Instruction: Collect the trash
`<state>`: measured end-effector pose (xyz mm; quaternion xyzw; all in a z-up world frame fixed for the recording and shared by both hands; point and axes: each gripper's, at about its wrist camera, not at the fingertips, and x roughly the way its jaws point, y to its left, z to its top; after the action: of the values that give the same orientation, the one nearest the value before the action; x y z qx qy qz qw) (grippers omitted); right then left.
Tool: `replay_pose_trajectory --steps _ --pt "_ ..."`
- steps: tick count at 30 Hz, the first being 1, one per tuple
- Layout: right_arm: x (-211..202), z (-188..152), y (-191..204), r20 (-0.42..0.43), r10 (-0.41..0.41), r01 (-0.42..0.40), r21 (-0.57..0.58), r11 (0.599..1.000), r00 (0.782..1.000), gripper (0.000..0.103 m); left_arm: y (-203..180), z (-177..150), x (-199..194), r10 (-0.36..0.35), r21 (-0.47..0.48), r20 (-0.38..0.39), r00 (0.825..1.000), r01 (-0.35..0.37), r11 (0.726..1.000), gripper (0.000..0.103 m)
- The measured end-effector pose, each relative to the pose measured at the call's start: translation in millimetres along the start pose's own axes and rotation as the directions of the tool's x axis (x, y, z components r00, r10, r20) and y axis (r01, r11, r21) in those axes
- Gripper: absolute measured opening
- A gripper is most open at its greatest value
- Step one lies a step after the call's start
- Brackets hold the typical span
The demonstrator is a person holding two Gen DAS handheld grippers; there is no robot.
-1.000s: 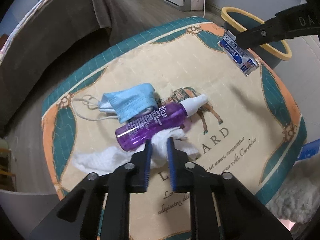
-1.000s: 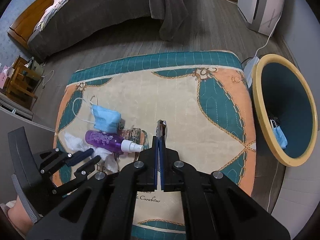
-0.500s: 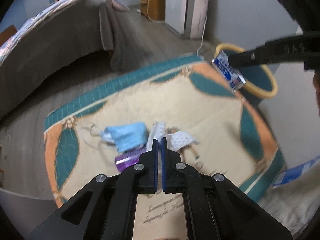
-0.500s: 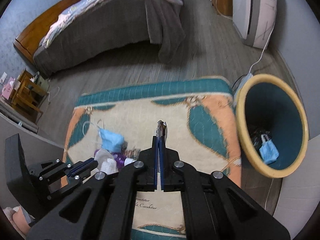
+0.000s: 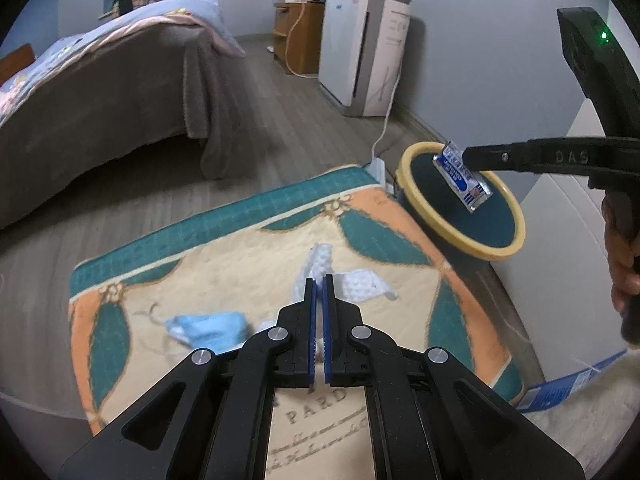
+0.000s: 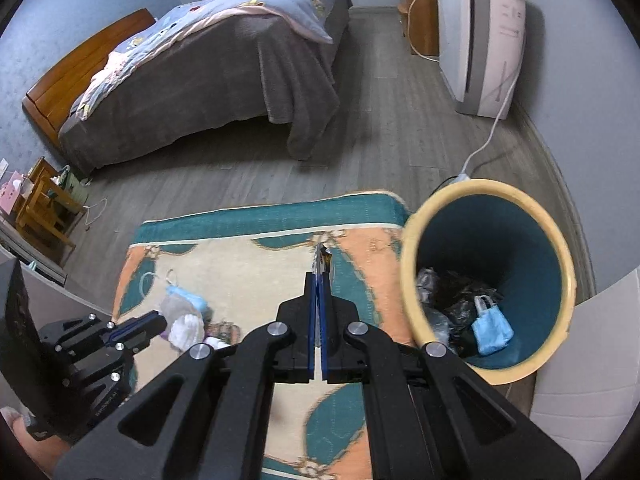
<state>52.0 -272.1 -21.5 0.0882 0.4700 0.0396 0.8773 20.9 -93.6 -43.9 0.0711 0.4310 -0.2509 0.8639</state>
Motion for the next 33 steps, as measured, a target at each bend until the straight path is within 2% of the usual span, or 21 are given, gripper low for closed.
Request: replay_pose_trajectory --steps 10,15,17,19,23,24,27,33 --pt "2.0 2.8 -56.7 -0.003 -0.054 0.054 0.072 0.996 0.999 0.001 -45.3 49.0 16.5 -0.057 0.081 0.028 0.998 0.055 0.995 0.004" --pt "12.8 -2.7 -80.3 -0.028 -0.061 0.064 0.115 0.991 0.998 0.001 -58.3 65.0 32.1 -0.092 0.08 0.021 0.996 0.09 0.993 0.004" --pt "26.4 -8.6 -81.0 -0.065 -0.031 0.039 0.128 0.991 0.997 0.001 -57.1 65.4 36.7 -0.094 0.081 0.011 0.995 0.093 0.992 0.004" --pt "44.9 -15.8 -72.9 -0.128 0.002 0.012 0.107 0.994 0.992 0.002 -53.0 62.2 39.9 -0.066 0.103 0.004 0.998 0.066 0.993 0.004" --pt "79.2 -32.2 -35.2 -0.244 0.006 -0.02 -0.056 0.998 0.97 0.003 -30.3 56.2 41.6 -0.032 0.069 0.005 0.999 0.031 0.997 0.004" --pt "83.8 -34.5 -29.5 -0.255 -0.001 -0.021 -0.083 0.996 0.967 0.008 -23.0 54.2 42.0 -0.023 0.056 0.005 1.0 0.022 0.998 0.004" --pt "97.7 -42.7 -11.1 -0.288 -0.005 -0.041 -0.152 0.988 0.958 0.034 -7.7 48.2 44.3 -0.002 0.036 -0.005 1.0 0.003 0.999 0.004" --pt "126.0 -59.2 20.4 -0.342 -0.04 -0.057 -0.27 0.961 0.939 0.043 17.8 41.7 39.1 -0.002 -0.014 -0.006 1.0 0.002 1.0 0.004"
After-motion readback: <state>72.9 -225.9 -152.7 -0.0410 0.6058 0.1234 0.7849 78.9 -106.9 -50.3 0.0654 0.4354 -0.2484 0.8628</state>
